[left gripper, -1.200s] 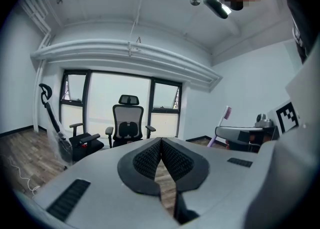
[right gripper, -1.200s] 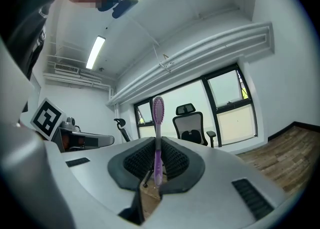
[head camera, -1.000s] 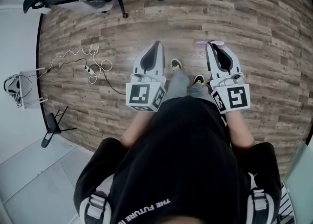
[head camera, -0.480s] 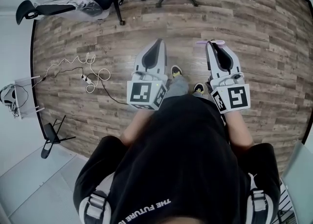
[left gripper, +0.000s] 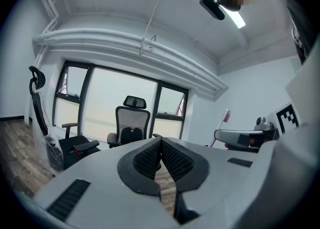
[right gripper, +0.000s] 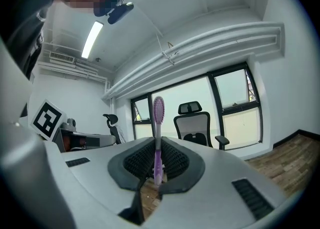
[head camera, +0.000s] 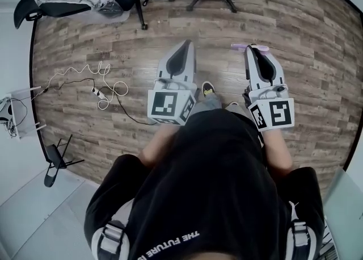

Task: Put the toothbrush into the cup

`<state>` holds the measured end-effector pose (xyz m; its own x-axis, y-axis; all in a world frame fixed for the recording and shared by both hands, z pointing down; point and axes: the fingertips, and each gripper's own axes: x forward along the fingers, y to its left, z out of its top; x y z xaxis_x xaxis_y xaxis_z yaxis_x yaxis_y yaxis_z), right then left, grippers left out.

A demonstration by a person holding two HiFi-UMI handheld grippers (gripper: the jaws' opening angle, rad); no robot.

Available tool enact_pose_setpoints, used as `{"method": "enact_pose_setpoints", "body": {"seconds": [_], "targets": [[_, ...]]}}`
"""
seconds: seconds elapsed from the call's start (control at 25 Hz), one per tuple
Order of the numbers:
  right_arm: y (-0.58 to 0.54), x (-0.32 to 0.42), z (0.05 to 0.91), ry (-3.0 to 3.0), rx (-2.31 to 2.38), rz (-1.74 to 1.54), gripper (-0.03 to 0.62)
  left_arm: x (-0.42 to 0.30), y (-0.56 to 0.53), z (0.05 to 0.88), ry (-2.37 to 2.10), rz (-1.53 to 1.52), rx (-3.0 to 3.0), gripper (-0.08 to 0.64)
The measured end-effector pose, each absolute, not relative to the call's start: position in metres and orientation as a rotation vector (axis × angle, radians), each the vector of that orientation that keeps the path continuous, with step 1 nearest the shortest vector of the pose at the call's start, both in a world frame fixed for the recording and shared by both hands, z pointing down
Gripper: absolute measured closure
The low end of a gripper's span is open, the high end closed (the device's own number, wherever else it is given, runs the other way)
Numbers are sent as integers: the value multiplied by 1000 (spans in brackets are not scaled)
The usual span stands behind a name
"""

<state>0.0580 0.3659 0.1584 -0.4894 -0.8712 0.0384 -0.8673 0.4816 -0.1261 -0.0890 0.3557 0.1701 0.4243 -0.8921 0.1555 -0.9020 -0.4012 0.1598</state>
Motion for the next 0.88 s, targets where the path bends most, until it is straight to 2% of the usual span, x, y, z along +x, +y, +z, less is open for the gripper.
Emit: {"method": "enact_pose_setpoints", "body": {"seconds": [0.44,0.88], "targets": [[330,42,164,2698,-1599,-196,545,-107,323,184,-1548,61,2422,538],[243,72,165,2688,-1559,-205,544,-75,241,183,-1565,92,2416,538]]}}
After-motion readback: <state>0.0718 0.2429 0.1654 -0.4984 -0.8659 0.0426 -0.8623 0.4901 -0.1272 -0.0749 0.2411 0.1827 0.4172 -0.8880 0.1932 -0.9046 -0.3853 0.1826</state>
